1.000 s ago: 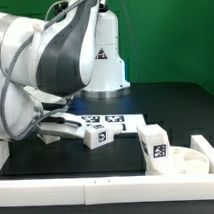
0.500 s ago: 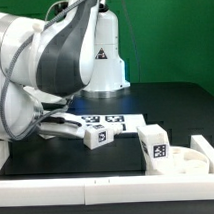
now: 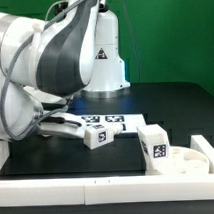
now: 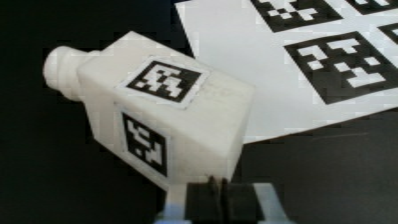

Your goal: Assemble stool

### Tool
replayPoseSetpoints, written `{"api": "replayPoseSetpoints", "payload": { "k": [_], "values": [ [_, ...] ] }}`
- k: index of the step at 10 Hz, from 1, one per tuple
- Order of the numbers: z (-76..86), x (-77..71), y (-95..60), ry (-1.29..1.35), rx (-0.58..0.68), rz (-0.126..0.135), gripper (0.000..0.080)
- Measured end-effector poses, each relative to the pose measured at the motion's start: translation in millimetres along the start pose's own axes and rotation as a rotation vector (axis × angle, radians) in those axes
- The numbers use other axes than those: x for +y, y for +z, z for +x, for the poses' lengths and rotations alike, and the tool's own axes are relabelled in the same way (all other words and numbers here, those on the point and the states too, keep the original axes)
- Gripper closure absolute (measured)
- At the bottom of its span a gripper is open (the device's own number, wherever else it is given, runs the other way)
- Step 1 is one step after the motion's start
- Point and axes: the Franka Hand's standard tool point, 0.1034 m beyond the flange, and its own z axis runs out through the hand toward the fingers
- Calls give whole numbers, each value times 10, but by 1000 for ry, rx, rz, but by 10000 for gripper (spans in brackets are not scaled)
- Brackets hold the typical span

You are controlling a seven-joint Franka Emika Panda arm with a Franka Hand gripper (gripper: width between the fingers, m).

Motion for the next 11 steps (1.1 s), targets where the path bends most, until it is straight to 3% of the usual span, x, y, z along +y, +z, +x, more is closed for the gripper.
{"api": "replayPoseSetpoints", "payload": {
  "k": [2,3,4,5,6,7,8,9,11],
  "values": [
    [-186,8,-56,-104,-34,-38,798],
    [-171,27,-32,-179,-40,-35,672],
    [-174,15,-35,-169,-40,-37,672],
    [-174,17,-35,-169,-40,-36,446],
    [-157,27,-36,-165,-36,-59,446],
    [-111,-21,-29,-171,-27,-158,275],
    [-88,-95,5,-168,-28,-256,275],
    [-90,-129,30,-188,-35,-320,173],
    [-81,-68,38,-184,-33,-310,155]
  ]
}}
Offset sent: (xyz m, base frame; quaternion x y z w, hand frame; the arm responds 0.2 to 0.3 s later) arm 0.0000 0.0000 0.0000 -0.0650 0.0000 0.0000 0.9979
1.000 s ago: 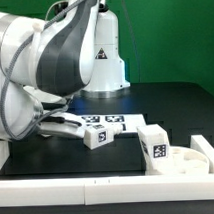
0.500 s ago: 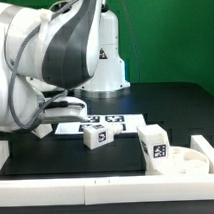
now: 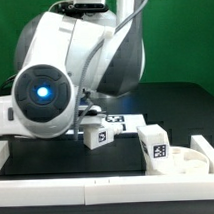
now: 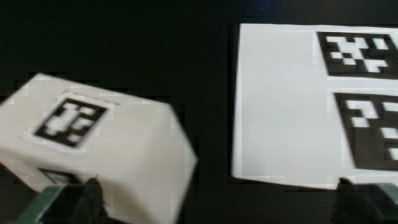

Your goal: Assemble stool

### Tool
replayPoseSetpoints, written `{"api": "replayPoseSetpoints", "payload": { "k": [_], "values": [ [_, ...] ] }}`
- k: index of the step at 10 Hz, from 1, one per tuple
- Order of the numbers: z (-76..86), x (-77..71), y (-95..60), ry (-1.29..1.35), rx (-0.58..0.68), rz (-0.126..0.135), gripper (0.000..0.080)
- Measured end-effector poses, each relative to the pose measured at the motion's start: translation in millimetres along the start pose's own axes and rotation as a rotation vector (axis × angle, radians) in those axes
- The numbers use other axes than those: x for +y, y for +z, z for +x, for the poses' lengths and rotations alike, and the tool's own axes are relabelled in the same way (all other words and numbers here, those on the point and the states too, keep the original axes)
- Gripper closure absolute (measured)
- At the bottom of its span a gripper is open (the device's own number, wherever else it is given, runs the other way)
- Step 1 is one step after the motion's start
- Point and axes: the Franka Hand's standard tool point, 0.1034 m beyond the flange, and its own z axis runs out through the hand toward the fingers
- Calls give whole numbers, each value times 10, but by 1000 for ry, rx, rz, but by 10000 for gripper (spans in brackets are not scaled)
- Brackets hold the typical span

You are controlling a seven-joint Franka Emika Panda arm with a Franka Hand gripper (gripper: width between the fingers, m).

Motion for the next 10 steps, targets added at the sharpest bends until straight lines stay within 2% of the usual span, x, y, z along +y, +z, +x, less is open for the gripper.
{"api": "replayPoseSetpoints", "payload": {
  "k": [3,5,7,10],
  "values": [
    [1,-3,-1,-2,0,-1,151],
    [-10,90,38,-169,-3,-11,151],
    [-46,107,70,-243,-12,-55,151],
    [-43,111,76,-241,-13,-53,151]
  ]
}}
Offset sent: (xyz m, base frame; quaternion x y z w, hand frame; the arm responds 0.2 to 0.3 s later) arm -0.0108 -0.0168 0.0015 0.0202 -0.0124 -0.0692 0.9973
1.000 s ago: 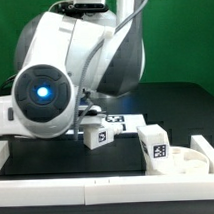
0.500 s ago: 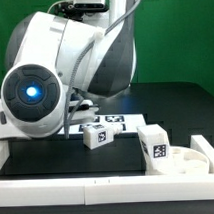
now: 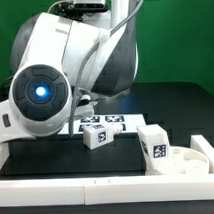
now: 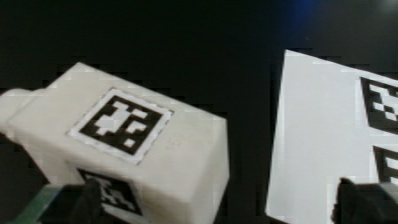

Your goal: Assemble stool

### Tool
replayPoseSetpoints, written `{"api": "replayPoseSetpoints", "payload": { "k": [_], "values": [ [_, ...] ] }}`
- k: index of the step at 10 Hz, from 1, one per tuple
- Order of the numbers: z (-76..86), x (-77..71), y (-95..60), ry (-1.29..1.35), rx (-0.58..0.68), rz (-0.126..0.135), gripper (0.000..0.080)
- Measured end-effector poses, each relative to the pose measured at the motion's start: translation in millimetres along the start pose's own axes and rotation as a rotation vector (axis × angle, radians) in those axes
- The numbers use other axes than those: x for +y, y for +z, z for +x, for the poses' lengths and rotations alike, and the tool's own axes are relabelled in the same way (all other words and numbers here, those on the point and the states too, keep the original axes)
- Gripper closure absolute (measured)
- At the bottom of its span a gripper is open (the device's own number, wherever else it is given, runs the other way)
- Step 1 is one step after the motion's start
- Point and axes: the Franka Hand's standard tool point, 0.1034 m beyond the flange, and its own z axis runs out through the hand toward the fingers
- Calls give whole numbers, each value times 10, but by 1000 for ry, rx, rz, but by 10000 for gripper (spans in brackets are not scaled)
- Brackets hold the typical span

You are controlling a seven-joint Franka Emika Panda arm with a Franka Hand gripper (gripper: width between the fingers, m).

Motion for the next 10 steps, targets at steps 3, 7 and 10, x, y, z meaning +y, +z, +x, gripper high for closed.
{"api": "replayPoseSetpoints", "payload": {
  "k": [3,7,10],
  "values": [
    [-25,-2,-53,-33,9,2,151],
    [4,35,-111,-30,68,-17,151],
    [40,74,-134,-24,124,-21,151]
  ]
}}
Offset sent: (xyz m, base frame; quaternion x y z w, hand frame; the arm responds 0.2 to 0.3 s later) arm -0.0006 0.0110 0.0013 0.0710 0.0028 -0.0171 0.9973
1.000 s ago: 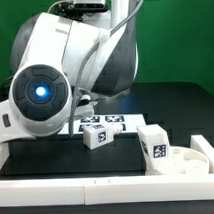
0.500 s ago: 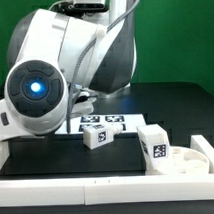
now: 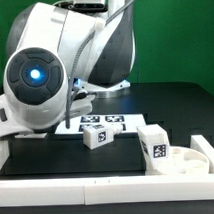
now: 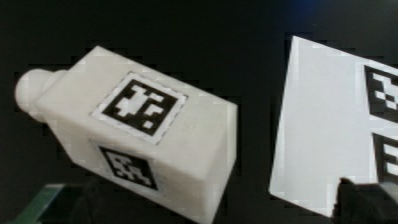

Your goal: Assemble stool

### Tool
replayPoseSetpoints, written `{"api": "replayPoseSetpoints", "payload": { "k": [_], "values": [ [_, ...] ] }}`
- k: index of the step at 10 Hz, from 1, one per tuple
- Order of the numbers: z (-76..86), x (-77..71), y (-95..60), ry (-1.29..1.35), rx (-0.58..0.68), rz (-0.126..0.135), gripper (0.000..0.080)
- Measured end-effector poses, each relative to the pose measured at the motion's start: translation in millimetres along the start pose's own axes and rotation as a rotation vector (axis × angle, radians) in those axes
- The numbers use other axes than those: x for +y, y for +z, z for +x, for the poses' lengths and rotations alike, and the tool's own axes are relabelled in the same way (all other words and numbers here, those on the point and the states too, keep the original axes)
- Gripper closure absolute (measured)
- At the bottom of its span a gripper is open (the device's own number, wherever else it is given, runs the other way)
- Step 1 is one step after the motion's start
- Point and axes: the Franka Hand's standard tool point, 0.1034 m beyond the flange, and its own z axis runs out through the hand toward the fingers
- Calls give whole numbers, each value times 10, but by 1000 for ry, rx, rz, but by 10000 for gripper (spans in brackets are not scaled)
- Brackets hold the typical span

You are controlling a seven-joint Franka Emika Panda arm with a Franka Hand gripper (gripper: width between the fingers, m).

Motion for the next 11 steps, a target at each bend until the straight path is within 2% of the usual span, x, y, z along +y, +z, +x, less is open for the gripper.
{"api": "replayPoseSetpoints", "payload": {
  "k": [1,2,3,4,5,7,8,9,10,11],
  "values": [
    [-19,3,-64,11,81,-10,151],
    [-156,-95,-158,35,168,-10,151],
    [-363,-180,-134,57,265,15,151],
    [-560,-199,-59,73,305,41,151],
    [-576,-175,-38,90,395,32,151],
    [-558,-171,-61,89,494,27,151],
    [-494,-127,-84,79,590,3,151],
    [-428,-83,-20,44,679,-41,151],
    [-437,-65,11,-39,724,-100,151],
    [-455,25,21,-108,795,-184,151]
  ]
}}
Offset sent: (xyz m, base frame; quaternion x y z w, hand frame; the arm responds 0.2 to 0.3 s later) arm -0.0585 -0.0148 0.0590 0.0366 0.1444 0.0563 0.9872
